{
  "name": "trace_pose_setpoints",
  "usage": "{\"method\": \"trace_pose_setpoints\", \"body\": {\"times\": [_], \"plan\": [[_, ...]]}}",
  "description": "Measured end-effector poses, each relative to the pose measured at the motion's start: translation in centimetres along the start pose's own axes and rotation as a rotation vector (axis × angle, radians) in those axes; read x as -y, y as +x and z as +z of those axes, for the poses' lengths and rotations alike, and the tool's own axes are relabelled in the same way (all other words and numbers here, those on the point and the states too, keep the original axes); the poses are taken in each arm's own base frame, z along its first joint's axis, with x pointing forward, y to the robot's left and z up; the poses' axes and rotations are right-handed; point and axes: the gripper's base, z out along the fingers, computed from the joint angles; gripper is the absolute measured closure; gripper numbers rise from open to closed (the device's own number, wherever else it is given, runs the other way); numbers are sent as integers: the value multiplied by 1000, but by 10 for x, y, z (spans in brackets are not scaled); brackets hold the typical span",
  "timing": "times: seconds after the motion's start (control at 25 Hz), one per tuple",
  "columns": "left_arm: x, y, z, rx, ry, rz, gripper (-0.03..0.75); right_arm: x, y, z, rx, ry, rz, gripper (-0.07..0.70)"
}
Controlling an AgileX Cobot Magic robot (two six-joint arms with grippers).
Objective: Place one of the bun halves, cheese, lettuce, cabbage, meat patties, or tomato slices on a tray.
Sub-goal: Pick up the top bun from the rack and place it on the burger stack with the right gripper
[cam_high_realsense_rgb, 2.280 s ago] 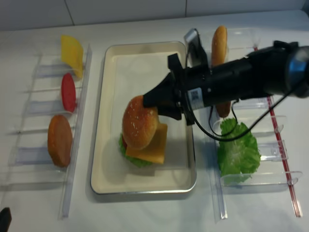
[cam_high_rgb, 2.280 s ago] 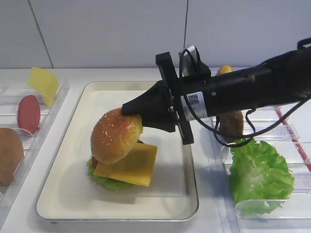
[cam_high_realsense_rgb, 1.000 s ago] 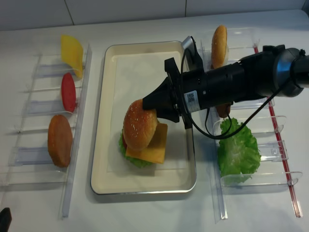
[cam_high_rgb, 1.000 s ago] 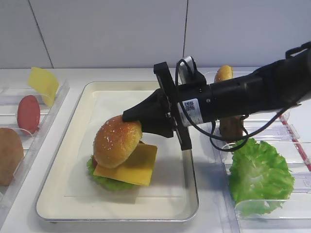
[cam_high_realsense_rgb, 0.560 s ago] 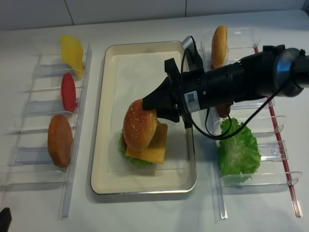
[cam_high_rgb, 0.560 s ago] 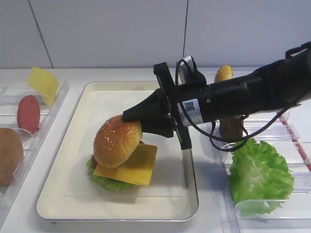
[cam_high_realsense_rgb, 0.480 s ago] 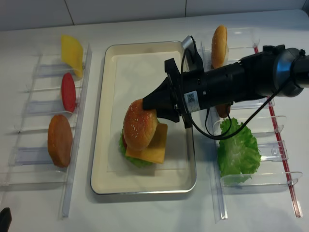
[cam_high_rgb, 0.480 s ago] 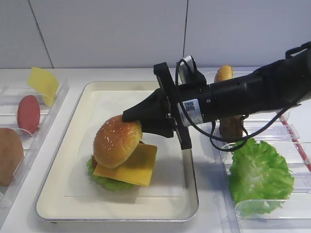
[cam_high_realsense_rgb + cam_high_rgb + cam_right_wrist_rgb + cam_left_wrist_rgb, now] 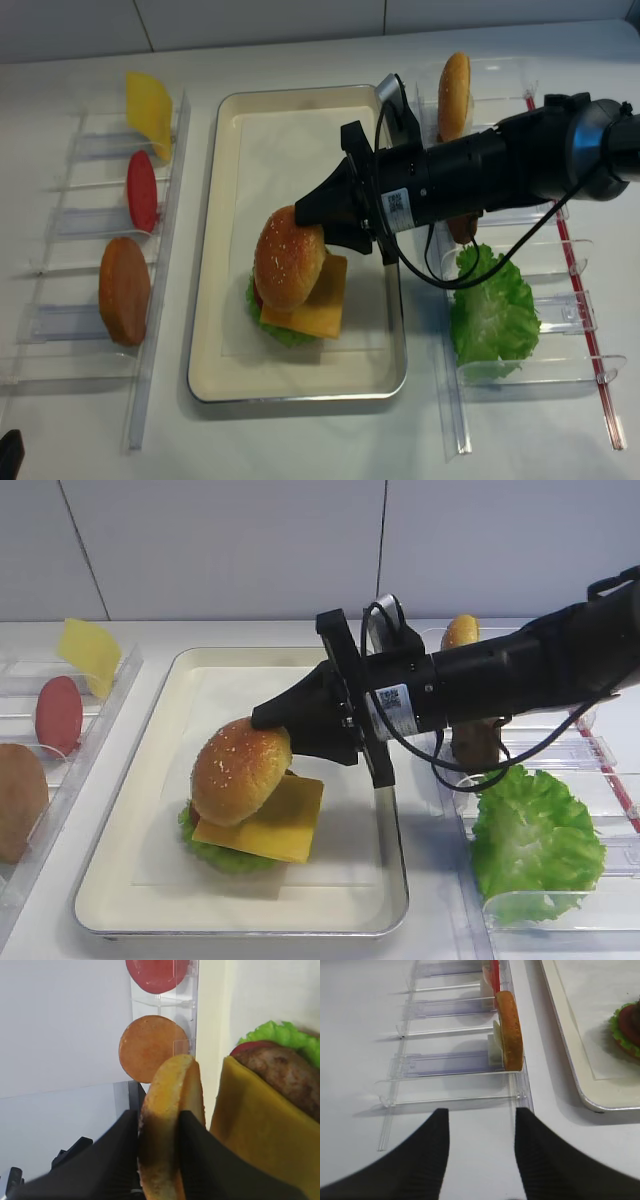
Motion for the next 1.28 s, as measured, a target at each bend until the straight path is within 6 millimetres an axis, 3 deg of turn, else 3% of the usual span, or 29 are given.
{"method": "trace_pose_setpoints", "body": {"times": [0.12,0.4,0.84,1.12,1.28], "plan": [[0,0,0,0,0,0,390,0,0,0,4,5,-16,358],[0,0,0,0,0,0,390,1,-1,0,9,6,-47,225],[0,0,0,0,0,0,390,-7,-7,1,9,11,-248,192],[0,0,0,0,0,0,390,-11,-12,2,-55,91,-329,90],[0,0,0,0,0,0,390,-12,-14,2,-80,123,-371,71]]}}
